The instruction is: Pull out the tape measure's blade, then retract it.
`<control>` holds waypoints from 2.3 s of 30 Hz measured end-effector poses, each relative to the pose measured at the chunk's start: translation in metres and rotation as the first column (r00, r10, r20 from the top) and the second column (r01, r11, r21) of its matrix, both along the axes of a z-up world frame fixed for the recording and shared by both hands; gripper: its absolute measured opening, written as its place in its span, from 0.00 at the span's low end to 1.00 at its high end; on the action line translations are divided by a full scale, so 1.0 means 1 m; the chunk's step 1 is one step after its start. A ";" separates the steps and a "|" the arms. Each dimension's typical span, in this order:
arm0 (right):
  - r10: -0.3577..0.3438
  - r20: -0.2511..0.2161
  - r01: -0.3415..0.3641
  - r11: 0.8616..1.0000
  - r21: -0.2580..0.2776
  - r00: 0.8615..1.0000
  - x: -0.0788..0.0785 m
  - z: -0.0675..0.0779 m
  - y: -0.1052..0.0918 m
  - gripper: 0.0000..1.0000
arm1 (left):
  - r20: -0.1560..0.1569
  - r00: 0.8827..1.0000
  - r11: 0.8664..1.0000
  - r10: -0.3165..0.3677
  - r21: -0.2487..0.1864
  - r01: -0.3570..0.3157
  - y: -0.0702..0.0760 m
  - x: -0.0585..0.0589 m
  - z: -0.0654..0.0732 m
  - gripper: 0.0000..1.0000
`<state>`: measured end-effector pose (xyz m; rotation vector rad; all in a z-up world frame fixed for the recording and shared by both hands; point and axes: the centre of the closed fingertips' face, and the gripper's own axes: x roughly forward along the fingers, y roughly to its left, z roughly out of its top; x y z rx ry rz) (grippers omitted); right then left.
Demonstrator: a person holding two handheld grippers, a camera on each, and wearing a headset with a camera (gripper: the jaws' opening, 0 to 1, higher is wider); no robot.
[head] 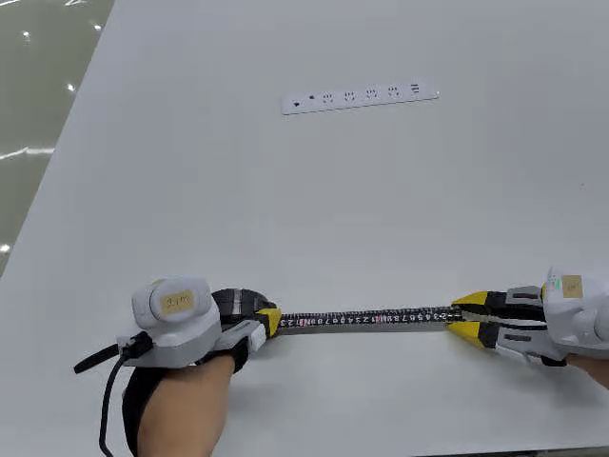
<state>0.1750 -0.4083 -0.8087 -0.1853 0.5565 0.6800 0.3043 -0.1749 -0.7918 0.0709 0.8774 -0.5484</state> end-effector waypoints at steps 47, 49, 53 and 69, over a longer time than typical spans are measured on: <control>0.088 -0.013 -0.084 0.981 0.176 0.996 0.027 0.001 0.052 0.12 | -0.022 1.000 1.000 0.002 -0.015 -0.002 0.001 0.000 0.000 0.58; 0.095 -0.013 -0.091 0.980 0.179 0.995 0.028 0.000 0.054 0.12 | -0.020 1.000 1.000 0.001 -0.014 -0.001 0.001 0.000 0.000 0.58; 0.116 0.002 -0.114 0.973 0.199 0.993 0.031 0.004 0.066 0.12 | -0.021 1.000 1.000 -0.001 -0.017 0.001 0.001 0.000 0.000 0.58; 0.142 0.007 -0.140 0.965 0.224 0.990 0.051 0.003 0.103 0.12 | -0.028 1.000 0.999 0.003 -0.032 -0.003 0.002 0.000 0.001 0.58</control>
